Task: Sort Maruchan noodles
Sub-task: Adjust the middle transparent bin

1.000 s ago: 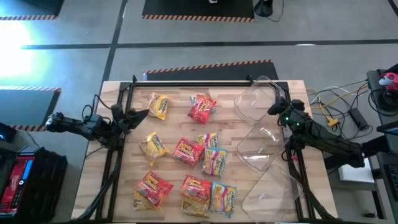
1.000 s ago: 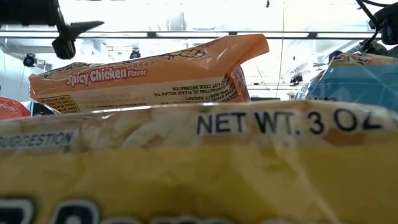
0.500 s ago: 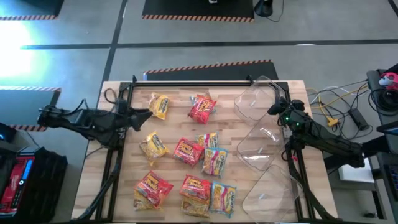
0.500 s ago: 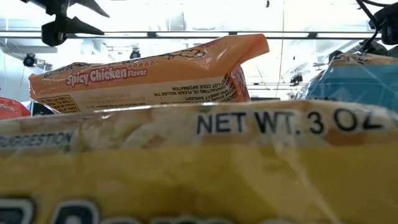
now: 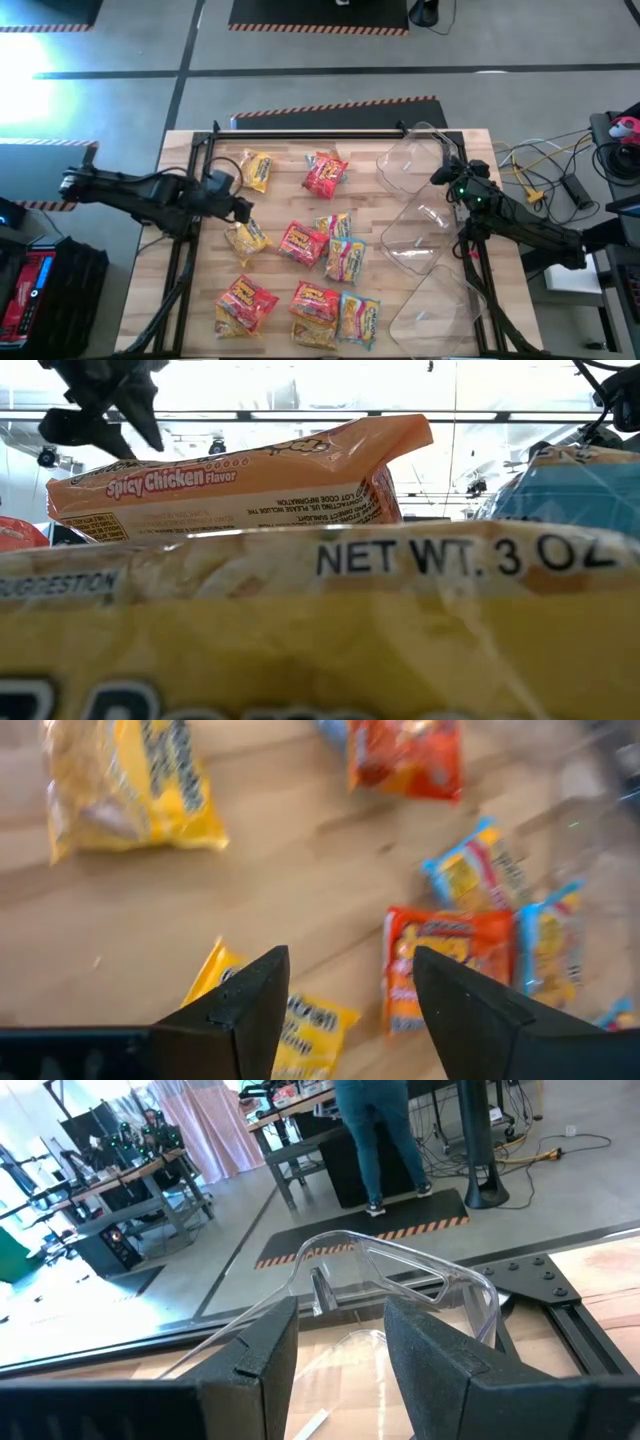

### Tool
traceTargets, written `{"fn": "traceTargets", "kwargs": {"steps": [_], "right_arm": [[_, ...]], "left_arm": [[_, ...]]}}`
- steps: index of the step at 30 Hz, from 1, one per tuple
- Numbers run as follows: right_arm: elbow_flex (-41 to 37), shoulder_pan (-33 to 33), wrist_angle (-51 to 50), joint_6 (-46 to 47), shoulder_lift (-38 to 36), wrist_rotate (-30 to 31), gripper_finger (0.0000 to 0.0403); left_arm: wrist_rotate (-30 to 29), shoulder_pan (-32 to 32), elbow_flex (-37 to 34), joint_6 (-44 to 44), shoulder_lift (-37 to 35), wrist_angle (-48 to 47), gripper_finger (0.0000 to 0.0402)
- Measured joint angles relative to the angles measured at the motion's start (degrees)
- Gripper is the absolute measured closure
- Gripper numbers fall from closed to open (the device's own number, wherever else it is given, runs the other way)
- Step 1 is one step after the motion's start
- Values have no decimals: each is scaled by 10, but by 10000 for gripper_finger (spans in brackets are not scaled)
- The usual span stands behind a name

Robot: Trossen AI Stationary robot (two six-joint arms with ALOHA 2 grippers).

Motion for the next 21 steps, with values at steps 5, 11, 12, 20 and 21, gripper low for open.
{"fn": "traceTargets", "kwargs": {"steps": [5, 11, 12, 20, 21], "right_arm": [[0, 0, 0, 0, 0, 0, 264], [0, 0, 0, 0, 0, 0, 264], [0, 0, 0, 0, 0, 0, 264], [0, 0, 0, 0, 0, 0, 264], [0, 0, 0, 0, 0, 0, 264]], "left_arm": [[80, 19, -9, -12, 18, -24, 168], [146, 31, -39, -17, 46, -24, 116], [152, 32, -43, -17, 50, -24, 109], [204, 32, -80, -19, 54, -32, 85], [209, 31, -87, -19, 54, -35, 87]]}}
